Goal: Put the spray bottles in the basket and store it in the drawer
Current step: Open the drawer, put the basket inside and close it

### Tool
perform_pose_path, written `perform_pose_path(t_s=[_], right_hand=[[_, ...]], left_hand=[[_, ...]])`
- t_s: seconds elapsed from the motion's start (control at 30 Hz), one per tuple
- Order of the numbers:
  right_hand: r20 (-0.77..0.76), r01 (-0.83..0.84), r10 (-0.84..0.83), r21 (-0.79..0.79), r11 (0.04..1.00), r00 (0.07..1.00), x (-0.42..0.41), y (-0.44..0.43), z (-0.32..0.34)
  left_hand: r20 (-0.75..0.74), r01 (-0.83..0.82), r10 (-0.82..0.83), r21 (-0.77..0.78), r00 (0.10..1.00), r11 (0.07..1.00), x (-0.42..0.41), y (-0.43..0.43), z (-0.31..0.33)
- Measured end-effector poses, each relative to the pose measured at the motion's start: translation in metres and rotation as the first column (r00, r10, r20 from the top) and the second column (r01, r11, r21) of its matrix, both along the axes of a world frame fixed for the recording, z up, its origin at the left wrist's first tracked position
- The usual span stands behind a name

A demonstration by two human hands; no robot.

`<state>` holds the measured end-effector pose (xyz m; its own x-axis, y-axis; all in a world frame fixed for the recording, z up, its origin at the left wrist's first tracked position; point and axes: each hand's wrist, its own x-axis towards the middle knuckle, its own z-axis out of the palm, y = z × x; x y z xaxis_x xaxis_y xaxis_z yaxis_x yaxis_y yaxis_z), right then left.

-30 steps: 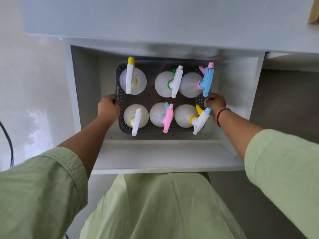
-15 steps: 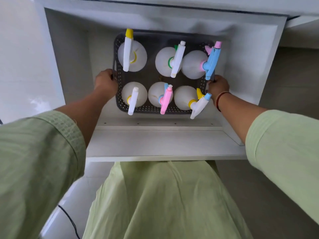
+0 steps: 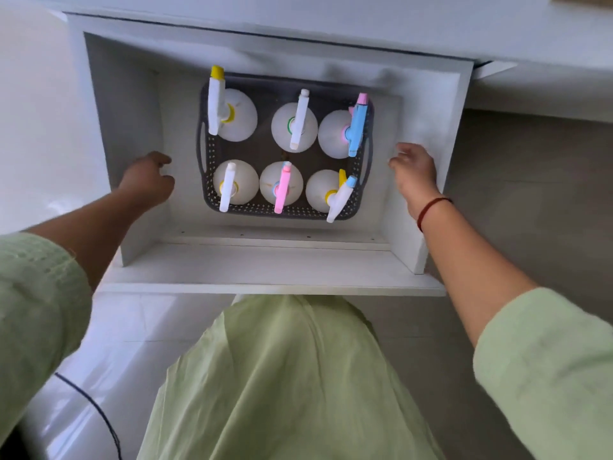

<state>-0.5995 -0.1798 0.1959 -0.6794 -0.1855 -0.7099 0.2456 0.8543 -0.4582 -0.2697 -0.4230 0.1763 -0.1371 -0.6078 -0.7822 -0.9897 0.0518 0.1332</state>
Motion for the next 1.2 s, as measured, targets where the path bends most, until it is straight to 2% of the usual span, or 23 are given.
perform_pose_path(t_s=[0.13, 0.27, 0.33, 0.37, 0.47, 0.57, 0.67, 0.73, 0.83, 0.93, 1.2], right_hand=[[-0.016, -0.096, 0.095, -0.092, 0.991, 0.995, 0.001, 0.015, 0.042], [-0.059, -0.160, 0.154, -0.110, 0.981, 0.986, 0.017, 0.025, 0.068], [-0.037, -0.305, 0.303, -0.117, 0.945, 0.952, 0.039, 0.028, 0.076], [-0.030, -0.423, 0.422, -0.129, 0.897, 0.906, 0.051, 0.030, 0.080], [-0.013, -0.719, 0.728, -0.167, 0.674, 0.686, 0.083, 0.035, 0.084], [0.202, -0.822, 0.823, -0.112, 0.558, 0.531, 0.108, 0.043, 0.080], [0.286, -0.918, 0.884, -0.034, 0.396, 0.371, 0.128, 0.057, 0.069], [0.248, -0.923, 0.892, 0.026, 0.383, 0.377, 0.133, 0.066, 0.063], [0.172, -0.866, 0.849, 0.058, 0.497, 0.500, 0.130, 0.075, 0.058], [0.145, -0.887, 0.876, 0.031, 0.460, 0.459, 0.130, 0.075, 0.058], [0.025, -0.900, 0.901, 0.071, 0.431, 0.433, 0.125, 0.062, 0.064]], left_hand=[[-0.121, -0.015, 0.003, -0.094, 0.993, 0.995, 0.010, 0.038, 0.053], [-0.244, -0.030, -0.006, -0.144, 0.970, 0.989, 0.025, 0.092, 0.093], [-0.250, 0.058, -0.095, -0.152, 0.963, 0.987, 0.035, 0.113, 0.103], [-0.243, 0.137, -0.168, -0.143, 0.955, 0.980, 0.039, 0.123, 0.105], [-0.237, 0.344, -0.365, -0.126, 0.900, 0.930, 0.055, 0.144, 0.107], [-0.200, 0.305, -0.335, -0.167, 0.921, 0.938, 0.069, 0.148, 0.100], [-0.114, 0.316, -0.344, -0.210, 0.932, 0.925, 0.077, 0.141, 0.091], [-0.066, 0.383, -0.403, -0.201, 0.913, 0.902, 0.078, 0.132, 0.087], [-0.024, 0.520, -0.534, -0.196, 0.845, 0.831, 0.072, 0.123, 0.086], [0.010, 0.568, -0.575, -0.174, 0.818, 0.804, 0.067, 0.119, 0.087], [0.035, 0.506, -0.507, -0.148, 0.861, 0.849, 0.054, 0.107, 0.091]])
